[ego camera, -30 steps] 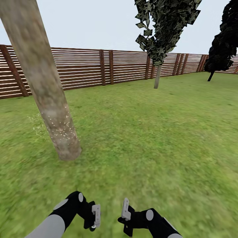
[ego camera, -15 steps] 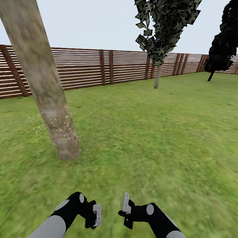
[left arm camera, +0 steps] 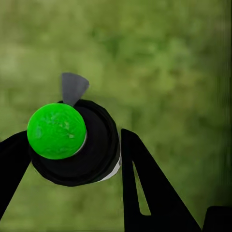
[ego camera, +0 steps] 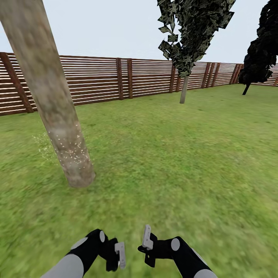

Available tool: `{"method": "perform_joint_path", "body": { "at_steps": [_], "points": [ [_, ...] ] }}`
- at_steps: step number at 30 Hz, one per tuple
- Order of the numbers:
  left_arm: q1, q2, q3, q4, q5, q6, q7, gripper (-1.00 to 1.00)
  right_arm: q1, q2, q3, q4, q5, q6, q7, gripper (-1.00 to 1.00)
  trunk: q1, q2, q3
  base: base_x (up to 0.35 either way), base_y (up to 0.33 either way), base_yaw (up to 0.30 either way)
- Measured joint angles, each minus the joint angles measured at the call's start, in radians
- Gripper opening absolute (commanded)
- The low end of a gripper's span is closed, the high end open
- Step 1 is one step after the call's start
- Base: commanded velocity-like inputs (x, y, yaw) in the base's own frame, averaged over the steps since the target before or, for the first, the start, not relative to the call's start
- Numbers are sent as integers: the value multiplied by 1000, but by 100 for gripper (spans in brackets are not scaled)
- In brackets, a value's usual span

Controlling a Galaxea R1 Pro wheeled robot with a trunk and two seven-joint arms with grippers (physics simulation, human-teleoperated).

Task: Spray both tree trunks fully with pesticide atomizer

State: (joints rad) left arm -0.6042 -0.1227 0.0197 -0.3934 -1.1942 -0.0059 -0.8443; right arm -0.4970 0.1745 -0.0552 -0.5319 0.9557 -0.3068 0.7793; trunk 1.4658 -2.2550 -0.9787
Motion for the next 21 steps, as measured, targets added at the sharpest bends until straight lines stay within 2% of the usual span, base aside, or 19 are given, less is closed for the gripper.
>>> {"method": "perform_joint_path", "body": {
  "at_steps": [2, 10, 15, 18, 21],
  "points": [
    [0, -3, 0, 27, -8, -1, -1, -100, 0, 0, 0, 0, 0, 0, 0, -100, 0, 0, 0, 0, 0, 0],
    [0, -26, -1, 42, -14, 0, 2, -100, 0, 0, 0, 0, 0, 0, 0, -100, 0, 0, 0, 0, 0, 0],
    [0, -42, 0, 42, -13, 0, 49, -100, 0, 0, 0, -14, -1, 0, 0, -100, 0, 0, 0, 0, 0, 0],
    [0, -46, 0, 42, -12, 0, 52, -100, 0, 0, 0, -21, -32, 0, 0, -100, 0, 0, 0, 0, 0, 0],
    [0, -50, 0, 42, -11, -1, 53, -100, 0, 0, 0, -22, -41, 0, 0, -100, 0, 0, 0, 0, 0, 0]
  ]
}}
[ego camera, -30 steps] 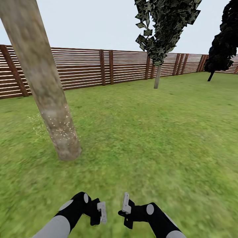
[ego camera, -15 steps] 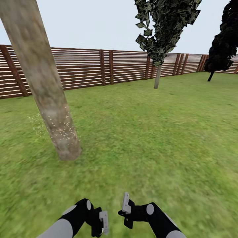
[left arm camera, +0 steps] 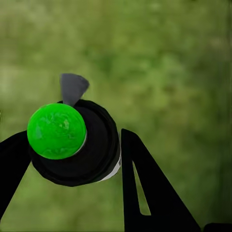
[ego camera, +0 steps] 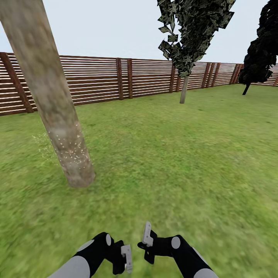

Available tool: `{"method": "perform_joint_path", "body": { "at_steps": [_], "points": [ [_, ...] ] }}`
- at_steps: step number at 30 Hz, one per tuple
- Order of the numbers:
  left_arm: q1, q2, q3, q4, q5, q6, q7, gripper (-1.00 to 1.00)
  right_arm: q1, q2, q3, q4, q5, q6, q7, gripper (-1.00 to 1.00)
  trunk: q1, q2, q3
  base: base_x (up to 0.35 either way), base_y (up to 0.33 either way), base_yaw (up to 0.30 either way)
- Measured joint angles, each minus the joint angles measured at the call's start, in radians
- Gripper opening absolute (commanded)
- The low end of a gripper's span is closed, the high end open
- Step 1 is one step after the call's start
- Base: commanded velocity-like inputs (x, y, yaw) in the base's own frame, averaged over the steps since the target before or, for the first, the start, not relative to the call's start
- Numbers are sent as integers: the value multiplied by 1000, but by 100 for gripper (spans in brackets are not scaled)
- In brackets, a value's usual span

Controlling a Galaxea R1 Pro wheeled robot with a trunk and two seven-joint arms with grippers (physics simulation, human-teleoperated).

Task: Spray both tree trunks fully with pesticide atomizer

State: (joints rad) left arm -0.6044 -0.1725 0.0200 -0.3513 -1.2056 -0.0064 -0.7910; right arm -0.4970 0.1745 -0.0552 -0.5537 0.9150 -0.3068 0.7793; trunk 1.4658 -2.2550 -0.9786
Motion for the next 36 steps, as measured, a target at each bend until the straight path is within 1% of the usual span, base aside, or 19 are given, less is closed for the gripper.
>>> {"method": "perform_joint_path", "body": {
  "at_steps": [6, 8, 10, 12, 13, 17, 19, 23, 26, 29, 30, 33, 34, 36],
  "points": [
    [0, -1, 1, 0, 11, -6, 25, -100, 0, 0, 0, 0, -1, 0, 0, -100, 0, 0, 0, 0, 0, 0],
    [0, -1, 1, 0, 36, -10, 23, -100, 0, 0, 0, 0, -1, 0, 0, -100, 0, 0, 0, 0, 0, 0],
    [0, 0, 1, 0, 52, -13, 19, -100, 0, 0, 0, 0, -1, 0, 0, -100, 0, 0, 0, 0, 0, 0],
    [0, 1, 2, 1, 86, -19, 14, -100, 0, 0, 0, 0, -2, 0, 0, -100, 0, 0, 0, 0, 0, 0],
    [0, 1, 2, 1, 95, -21, 13, -100, 0, 0, 0, 0, -2, 0, 0, -100, 0, 0, 0, 0, 0, 0],
    [0, 1, 3, 2, 113, -62, 11, -100, 0, 0, 0, 1, -1, 0, 0, -100, 0, 0, 0, 0, 0, 0],
    [0, 2, 3, 2, 139, -66, 10, -100, 0, 0, 0, 1, -1, 0, 0, -100, 0, 0, 0, 0, 0, 0],
    [0, 2, 4, 2, 155, -67, 10, -100, 0, 0, 0, 1, -1, 0, 0, -100, 0, 0, 0, 0, 0, 0],
    [0, 1, 4, 2, 189, -71, 10, -100, 0, 0, 0, 1, -1, 0, 0, -100, 0, 0, 0, 0, 0, 0],
    [0, 1, 4, 2, 197, -72, 10, -100, 0, 0, 0, 1, -1, 0, 0, -100, 0, 0, 0, 0, 0, 0],
    [0, 1, 5, 2, 199, -81, 9, -100, 0, 0, 0, 1, -1, 0, 0, -100, 0, 0, 0, 0, 0, 0],
    [0, 1, 4, 2, 199, -91, 6, -100, 0, 0, 0, 1, -1, 0, 0, -100, 0, 0, 0, 0, 0, 0],
    [0, 2, 4, 2, 198, -93, -21, -100, 0, 0, 0, 1, -1, 0, 0, -100, 0, 0, 0, 0, 0, 0],
    [0, 2, 5, 0, 199, -93, -41, -100, 0, 0, 0, 1, -1, 0, 0, -100, 0, 0, 0, 0, 0, 0]
  ]
}}
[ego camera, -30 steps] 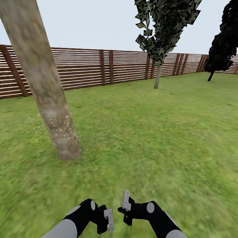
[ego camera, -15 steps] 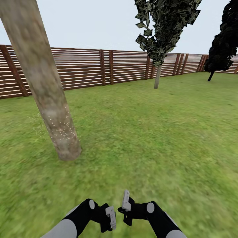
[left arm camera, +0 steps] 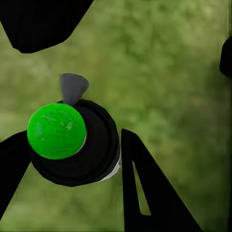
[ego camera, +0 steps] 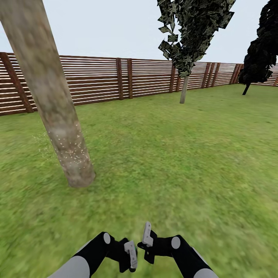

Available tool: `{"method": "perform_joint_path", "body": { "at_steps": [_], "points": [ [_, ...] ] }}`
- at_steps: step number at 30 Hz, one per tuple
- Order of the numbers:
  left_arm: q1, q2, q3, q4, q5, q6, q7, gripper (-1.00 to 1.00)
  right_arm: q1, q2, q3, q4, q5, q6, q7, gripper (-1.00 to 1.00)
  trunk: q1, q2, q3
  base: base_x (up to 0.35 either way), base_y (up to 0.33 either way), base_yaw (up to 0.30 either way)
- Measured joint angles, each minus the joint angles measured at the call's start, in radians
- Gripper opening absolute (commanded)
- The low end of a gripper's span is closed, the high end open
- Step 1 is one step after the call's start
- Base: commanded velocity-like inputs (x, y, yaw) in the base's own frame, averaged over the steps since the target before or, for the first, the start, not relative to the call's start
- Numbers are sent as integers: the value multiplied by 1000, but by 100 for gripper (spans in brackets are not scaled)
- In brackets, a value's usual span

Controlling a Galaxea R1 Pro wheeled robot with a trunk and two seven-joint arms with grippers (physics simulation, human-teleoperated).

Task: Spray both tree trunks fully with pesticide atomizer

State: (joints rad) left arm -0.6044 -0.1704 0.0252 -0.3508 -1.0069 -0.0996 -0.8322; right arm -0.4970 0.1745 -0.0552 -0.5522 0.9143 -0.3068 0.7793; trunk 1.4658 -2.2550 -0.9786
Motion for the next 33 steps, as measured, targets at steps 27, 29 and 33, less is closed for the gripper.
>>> {"method": "perform_joint_path", "body": {
  "at_steps": [27, 29, 33],
  "points": [
    [-2, 212, -12, 1, 7, -46, -3, -100, 0, 0, 0, 0, 0, 0, 0, -100, 0, 0, 0, 0, 0, 0],
    [-2, 262, -11, 1, -15, -44, -2, -100, 0, 0, -1, 0, 0, 0, 0, -100, 0, 0, 0, 0, 0, 0],
    [-1, 381, -11, 1, -23, -46, -4, -100, 0, 0, -1, -1, 0, 0, 0, 100, 0, 0, 0, 0, 0, 0]
  ]
}}
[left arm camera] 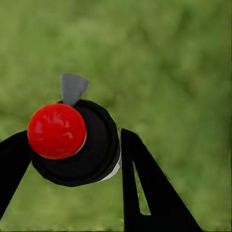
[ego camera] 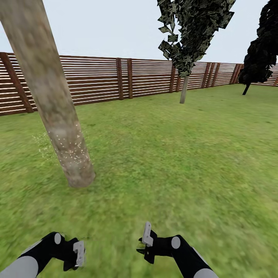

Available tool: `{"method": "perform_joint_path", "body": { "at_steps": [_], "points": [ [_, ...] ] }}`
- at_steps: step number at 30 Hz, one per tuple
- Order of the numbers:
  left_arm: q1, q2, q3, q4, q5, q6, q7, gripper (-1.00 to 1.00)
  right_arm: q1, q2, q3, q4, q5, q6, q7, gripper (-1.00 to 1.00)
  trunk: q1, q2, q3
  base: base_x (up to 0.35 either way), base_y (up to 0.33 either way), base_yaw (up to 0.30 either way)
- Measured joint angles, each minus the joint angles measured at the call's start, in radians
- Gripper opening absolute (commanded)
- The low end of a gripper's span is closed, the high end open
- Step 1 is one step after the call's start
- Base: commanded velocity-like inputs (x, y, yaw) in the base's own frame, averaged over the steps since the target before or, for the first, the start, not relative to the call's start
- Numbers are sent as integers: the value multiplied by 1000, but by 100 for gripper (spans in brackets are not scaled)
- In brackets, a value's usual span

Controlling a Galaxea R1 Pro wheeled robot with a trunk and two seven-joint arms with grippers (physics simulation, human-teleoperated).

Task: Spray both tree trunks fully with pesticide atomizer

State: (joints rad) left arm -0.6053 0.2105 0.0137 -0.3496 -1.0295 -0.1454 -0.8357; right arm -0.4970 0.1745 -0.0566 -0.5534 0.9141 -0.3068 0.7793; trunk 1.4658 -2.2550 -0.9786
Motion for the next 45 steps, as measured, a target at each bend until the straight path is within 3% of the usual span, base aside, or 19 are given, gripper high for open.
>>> {"method": "perform_joint_path", "body": {
  "at_steps": [4, 6, 9, 11, 12, 13, 14, 15, 16, 17, 18, 19, 22, 23, 26, 29, 34, 38, 45],
  "points": [
    [1, 25, 11, -5, 14, 4, 8, -100, 0, 0, -3, -1, 1, 1, -4, 100, 0, 0, 0, 0, 0, 0],
    [1, 26, 44, -6, 20, 4, 39, -100, 0, 0, -19, -1, 2, 1, -23, 100, 0, 0, 0, 0, 0, 0],
    [1, 19, 247, 21, 88, -4, 170, -100, 2, 0, -237, 16, 4, 3, -259, 100, 0, 0, 0, 0, 0, 0],
    [1, 18, 377, 55, 197, -13, 204, -100, 4, 0, -369, 33, 5, 2, -391, 100, 0, 0, 0, 0, 0, 0],
    [21, 20, 446, 64, 290, -44, 237, -100, 6, 0, -460, 57, 5, 1, -484, 100, 0, 0, 0, 0, 0, 0],
    [36, 21, 471, 65, 332, -66, 260, -100, 6, -11, -503, 70, 5, 0, -525, 100, 0, 0, 0, 0, 0, 0],
    [63, 22, 502, 65, 395, -106, 315, -100, 7, -33, -573, 94, 4, -2, -579, 100, 0, 0, 0, 0, 0, 0],
    [101, 23, 528, 67, 469, -151, 403, -100, 7, -62, -672, 118, 3, -7, -638, 100, 0, 0, 0, 0, 0, 0],
    [128, 23, 535, 68, 514, -176, 466, -100, 8, -77, -736, 126, 3, -21, -674, 100, 0, 0, 0, 0, 0, 0],
    [156, 24, 541, 69, 564, -199, 529, -100, 18, -84, -796, 130, 4, -63, -711, 100, 0, 0, 0, 0, 0, 0],
    [200, 25, 549, 69, 649, -245, 615, -100, 57, -88, -860, 133, 4, -161, -776, 100, 0, 0, 0, 0, 0, 0],
    [235, 25, 547, 71, 696, -287, 665, -100, 88, -87, -886, 135, 5, -237, -820, 100, 0, 0, 0, 0, 0, 0],
    [298, 22, 544, 74, 778, -373, 718, -100, 137, -83, -911, 142, 5, -354, -880, 100, 0, 0, 0, 0, 0, 0],
    [312, 21, 546, 131, 795, -388, 730, -100, 153, -83, -916, 156, 5, -371, -889, 100, 0, 0, 0, 0, 0, 0],
    [315, 11, 539, 178, 793, -390, 733, -100, 161, -91, -923, 227, 8, -373, -887, 100, 0, 0, 0, 0, 0, 0],
    [315, -6, 537, 204, 796, -391, 733, -100, 161, -90, -919, 370, 12, -371, -882, 100, 0, 0, 0, 0, 0, 0],
    [315, -9, 538, 210, 791, -389, 732, -100, 161, -85, -918, 392, 10, -371, -883, 100, 0, 0, 0, 0, 0, 0],
    [315, -12, 537, 254, 794, -390, 733, -100, 161, -90, -920, 477, 10, -370, -885, 100, 0, 0, 0, 0, 0, 0],
    [315, -12, 543, 255, 797, -390, 734, -100, 161, -90, -921, 483, 9, -370, -886, 100, 0, 0, 0, 0, 0, 0]
  ]
}}
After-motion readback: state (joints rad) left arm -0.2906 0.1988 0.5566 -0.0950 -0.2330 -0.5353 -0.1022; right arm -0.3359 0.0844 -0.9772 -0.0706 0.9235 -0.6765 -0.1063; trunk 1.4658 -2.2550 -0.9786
